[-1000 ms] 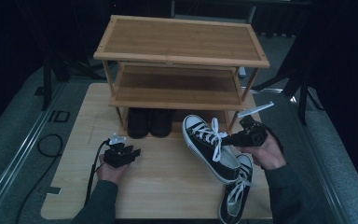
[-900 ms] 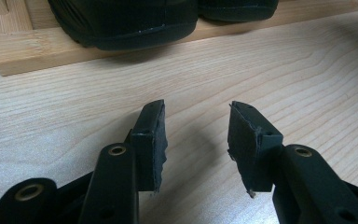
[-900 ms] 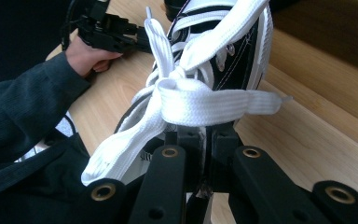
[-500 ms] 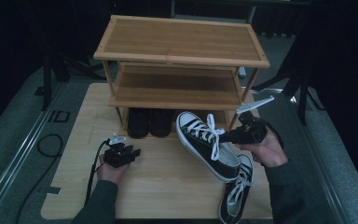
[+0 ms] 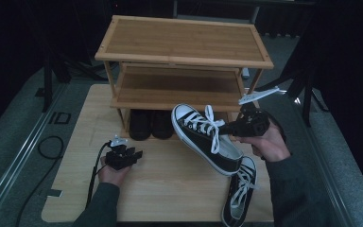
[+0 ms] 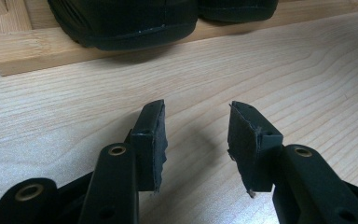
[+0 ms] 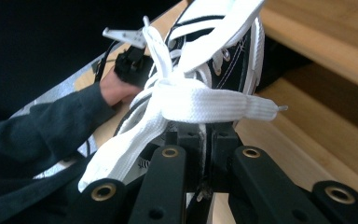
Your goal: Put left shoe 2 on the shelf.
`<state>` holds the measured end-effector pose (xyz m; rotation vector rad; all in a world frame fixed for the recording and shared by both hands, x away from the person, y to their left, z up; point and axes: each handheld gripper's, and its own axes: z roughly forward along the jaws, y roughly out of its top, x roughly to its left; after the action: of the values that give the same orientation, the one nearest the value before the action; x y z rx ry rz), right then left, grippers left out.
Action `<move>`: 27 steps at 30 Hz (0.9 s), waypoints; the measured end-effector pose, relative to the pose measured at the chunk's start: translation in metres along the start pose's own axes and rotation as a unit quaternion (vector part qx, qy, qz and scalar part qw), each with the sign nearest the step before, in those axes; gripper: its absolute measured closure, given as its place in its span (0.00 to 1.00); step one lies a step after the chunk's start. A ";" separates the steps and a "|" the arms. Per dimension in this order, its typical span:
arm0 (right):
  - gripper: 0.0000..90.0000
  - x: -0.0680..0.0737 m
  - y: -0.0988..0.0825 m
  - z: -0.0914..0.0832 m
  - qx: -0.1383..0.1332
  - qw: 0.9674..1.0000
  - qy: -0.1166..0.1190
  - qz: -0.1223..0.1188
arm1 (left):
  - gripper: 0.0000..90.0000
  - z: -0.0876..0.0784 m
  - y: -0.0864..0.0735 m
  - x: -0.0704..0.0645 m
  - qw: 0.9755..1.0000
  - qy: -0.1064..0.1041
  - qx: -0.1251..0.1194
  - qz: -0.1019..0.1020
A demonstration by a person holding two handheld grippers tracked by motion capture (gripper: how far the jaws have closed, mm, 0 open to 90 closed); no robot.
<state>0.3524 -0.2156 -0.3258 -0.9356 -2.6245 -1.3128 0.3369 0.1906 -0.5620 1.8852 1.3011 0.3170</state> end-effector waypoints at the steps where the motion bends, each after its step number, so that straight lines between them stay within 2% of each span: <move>1: 0.97 -0.002 0.002 0.000 -0.003 1.000 -0.003 0.002 | 0.63 0.000 0.000 0.000 1.000 0.000 0.000 0.000; 7: 0.97 -0.011 0.012 0.001 -0.020 1.000 -0.021 0.007 | 0.63 0.000 0.000 0.000 1.000 -0.001 0.000 -0.001; 12: 0.97 -0.021 0.025 0.008 -0.030 0.998 -0.061 0.016 | 0.63 0.000 0.000 0.000 1.000 -0.001 0.000 -0.001; 14: 0.97 -0.023 0.026 0.010 -0.033 0.997 -0.065 0.018 | 0.63 0.000 0.000 0.000 1.000 -0.002 0.000 -0.001; 17: 0.97 -0.029 0.032 0.018 -0.049 0.995 -0.088 0.026 | 0.63 0.000 0.000 0.000 1.000 -0.002 0.000 -0.001; 19: 0.97 -0.031 0.033 0.020 -0.053 0.994 -0.089 0.028 | 0.63 0.000 0.000 0.001 1.000 -0.002 0.000 -0.001; 20: 0.97 -0.035 0.037 0.023 -0.063 0.993 -0.097 0.035 | 0.63 0.000 0.000 0.001 1.000 -0.003 0.000 -0.002; 22: 0.97 -0.037 0.040 0.027 -0.069 0.992 -0.103 0.039 | 0.63 0.000 0.000 0.001 1.000 -0.003 0.000 -0.002; 27: 0.97 -0.040 0.048 0.036 -0.076 0.989 -0.122 0.043 | 0.63 0.000 0.000 0.000 1.000 -0.002 0.001 -0.001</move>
<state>0.4183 -0.1862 -0.3272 -1.2937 -2.6489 -1.4814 0.3374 0.1908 -0.5619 1.8847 1.3013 0.3107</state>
